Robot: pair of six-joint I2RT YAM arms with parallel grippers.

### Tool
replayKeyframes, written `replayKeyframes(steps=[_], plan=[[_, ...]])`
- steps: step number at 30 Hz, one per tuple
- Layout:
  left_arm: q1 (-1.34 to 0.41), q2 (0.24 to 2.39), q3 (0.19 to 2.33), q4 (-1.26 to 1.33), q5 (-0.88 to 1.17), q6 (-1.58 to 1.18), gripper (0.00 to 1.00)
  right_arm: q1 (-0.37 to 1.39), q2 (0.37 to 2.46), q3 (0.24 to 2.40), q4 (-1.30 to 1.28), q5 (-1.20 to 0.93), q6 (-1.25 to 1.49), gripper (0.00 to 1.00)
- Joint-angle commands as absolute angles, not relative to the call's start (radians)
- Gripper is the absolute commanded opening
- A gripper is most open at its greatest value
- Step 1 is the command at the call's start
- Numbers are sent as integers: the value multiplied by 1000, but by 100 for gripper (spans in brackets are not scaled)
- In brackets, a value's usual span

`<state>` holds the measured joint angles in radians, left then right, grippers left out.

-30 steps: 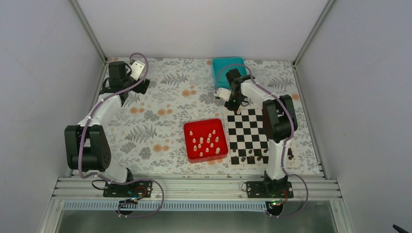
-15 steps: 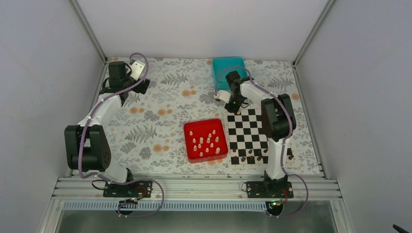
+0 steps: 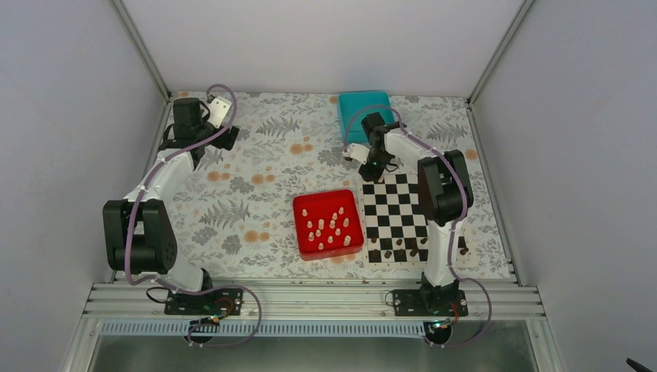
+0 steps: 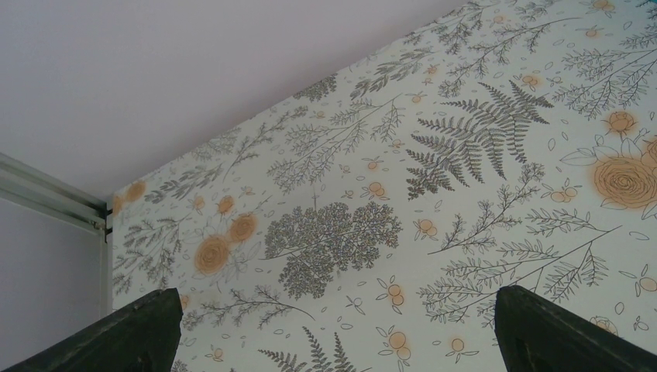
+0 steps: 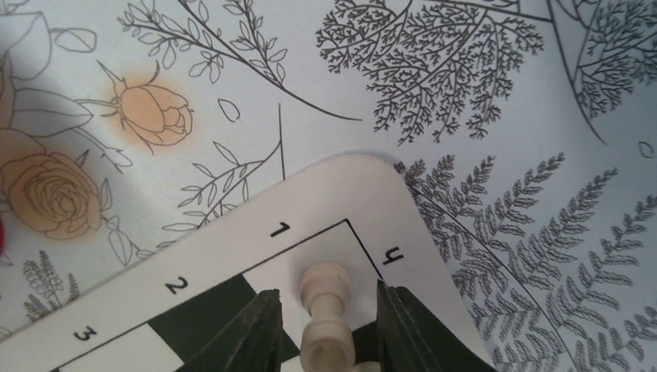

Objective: Set up the chess pieces on the board
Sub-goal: Place the chess piece on the chessboard, then pick up the chess piece from the storage box.

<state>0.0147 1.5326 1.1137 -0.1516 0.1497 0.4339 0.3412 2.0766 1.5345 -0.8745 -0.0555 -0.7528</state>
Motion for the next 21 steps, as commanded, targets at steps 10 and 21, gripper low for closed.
replayKeyframes(steps=[10, 21], plan=[[14, 1534, 1112, -142, 155, 441, 100, 421, 1954, 1682, -999, -78, -753, 42], [14, 1540, 1112, -142, 154, 443, 100, 663, 1916, 1644, -1092, -226, -732, 41]])
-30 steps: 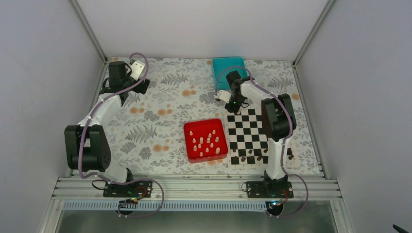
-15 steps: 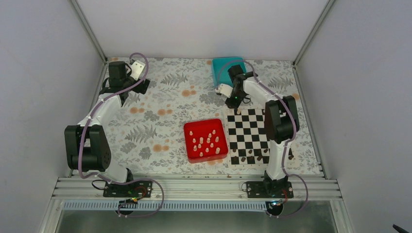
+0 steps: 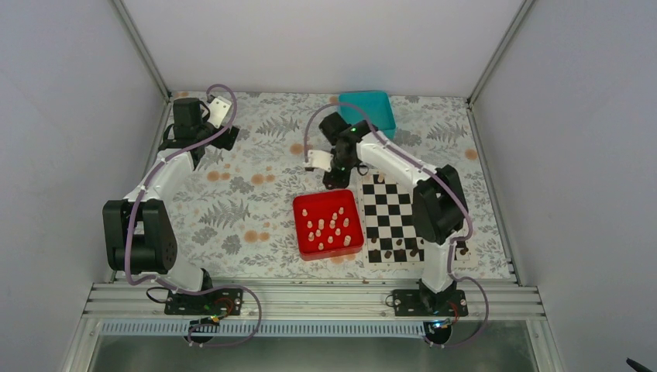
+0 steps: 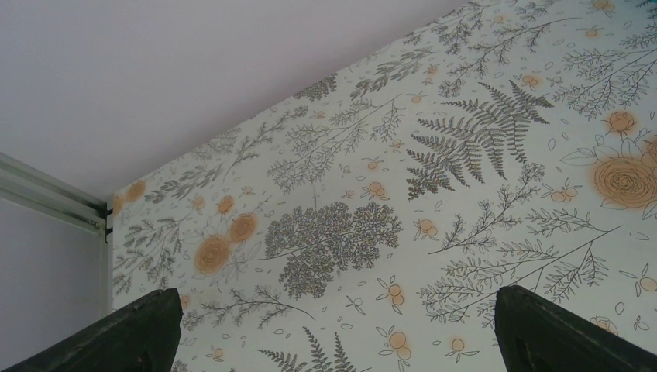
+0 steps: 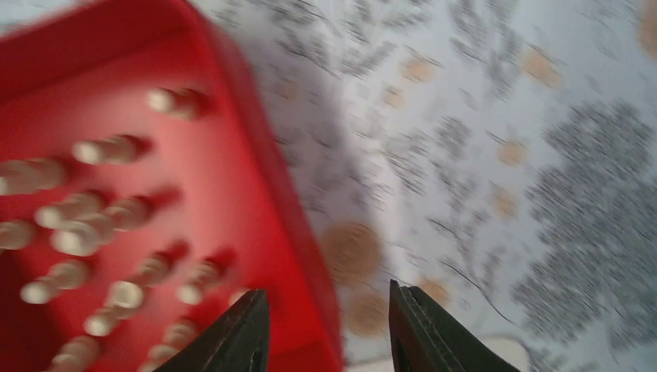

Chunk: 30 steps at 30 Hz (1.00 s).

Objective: Set up the chess pieces on the board
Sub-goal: Pick up the chess piece from the storage box.

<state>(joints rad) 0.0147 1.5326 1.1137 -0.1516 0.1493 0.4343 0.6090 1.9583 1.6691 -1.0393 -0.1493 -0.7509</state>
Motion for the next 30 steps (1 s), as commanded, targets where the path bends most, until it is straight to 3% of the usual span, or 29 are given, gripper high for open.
replayKeyframes(steps=[1, 30], plan=[[14, 1539, 1112, -143, 155, 443, 100, 682, 1917, 1636, -1097, -230, -730, 41], [13, 1531, 1119, -155, 163, 440, 100, 853, 1908, 1433, -1011, -243, -659, 47]])
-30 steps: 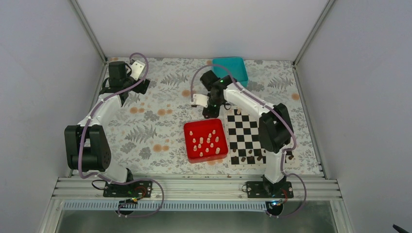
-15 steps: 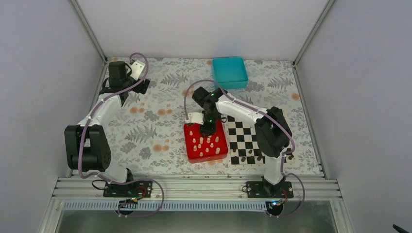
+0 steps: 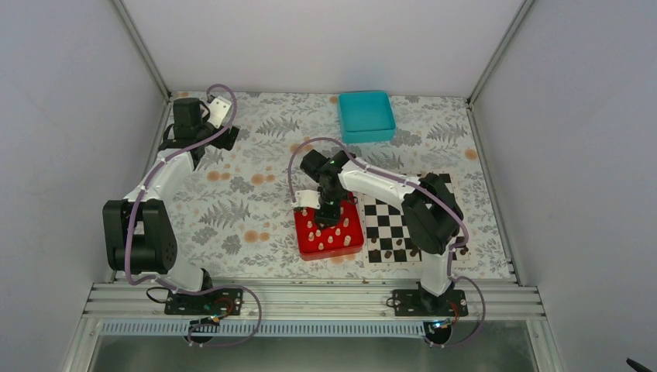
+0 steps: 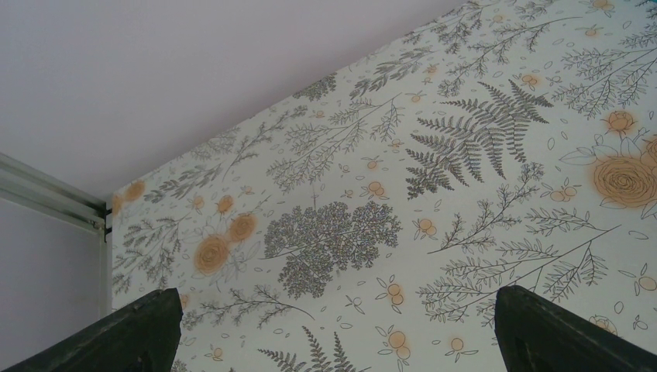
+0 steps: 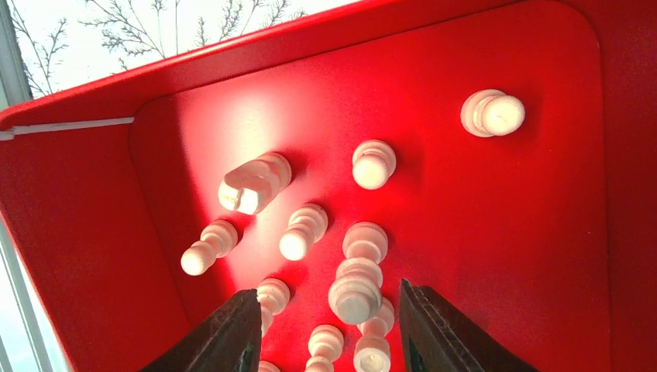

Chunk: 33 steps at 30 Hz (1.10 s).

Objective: Set up the chess pieces on the board
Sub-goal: Pick up the chess piece from the storage box.

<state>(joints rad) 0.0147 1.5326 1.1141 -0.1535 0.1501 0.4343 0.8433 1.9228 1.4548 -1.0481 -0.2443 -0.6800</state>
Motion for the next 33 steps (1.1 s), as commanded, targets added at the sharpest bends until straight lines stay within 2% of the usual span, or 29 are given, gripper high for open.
replayKeyframes(steps=[1, 16, 19, 25, 33], plan=[[14, 1532, 1118, -155, 163, 440, 100, 852, 1912, 1430, -1006, -239, -657, 47], [14, 1534, 1113, -150, 165, 443, 100, 853, 1951, 1409, -954, -228, -656, 36], [13, 1536, 1115, -152, 164, 442, 100, 852, 1954, 1405, -955, -221, -652, 32], [14, 1533, 1115, -153, 164, 442, 100, 851, 1926, 1406, -946, -201, -646, 14], [14, 1531, 1116, -153, 163, 442, 100, 786, 1828, 1498, -1005, -161, -645, 9]])
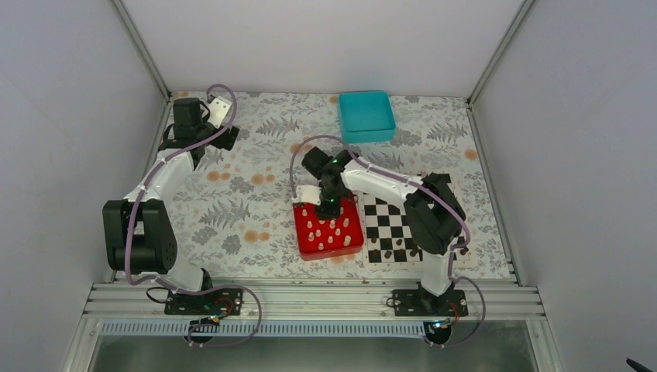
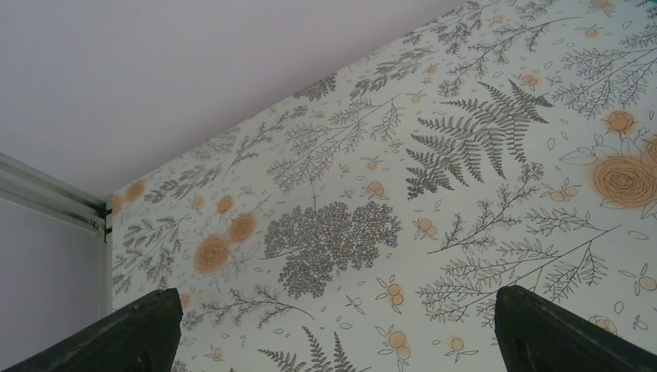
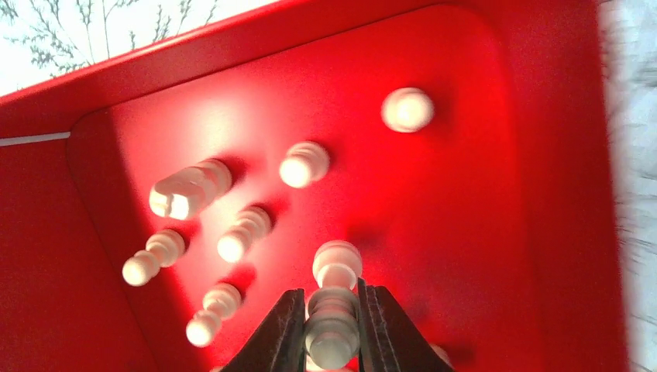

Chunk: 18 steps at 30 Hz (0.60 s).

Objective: Set up the chess pieces on the board
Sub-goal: Pick up the chess piece from the storage box, then place the chess piece on the chessboard.

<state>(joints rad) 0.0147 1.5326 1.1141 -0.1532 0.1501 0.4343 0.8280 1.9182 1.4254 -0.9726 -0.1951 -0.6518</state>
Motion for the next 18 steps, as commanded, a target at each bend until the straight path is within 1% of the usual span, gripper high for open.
replayKeyframes(steps=[1, 5, 9, 15, 18], plan=[[14, 1531, 1116, -152, 164, 442, 100, 766, 1813, 1515, -1016, -154, -648, 9], [14, 1528, 1115, -151, 161, 442, 100, 651, 1758, 1586, -1061, -147, -667, 8], [14, 1529, 1116, -150, 161, 442, 100, 498, 1716, 1613, -1071, -124, -701, 8], [14, 1529, 1114, -150, 163, 442, 100, 257, 1732, 1587, -1047, -109, -761, 8], [14, 1526, 1115, -150, 164, 442, 100, 177, 1760, 1572, -1028, -122, -781, 9]])
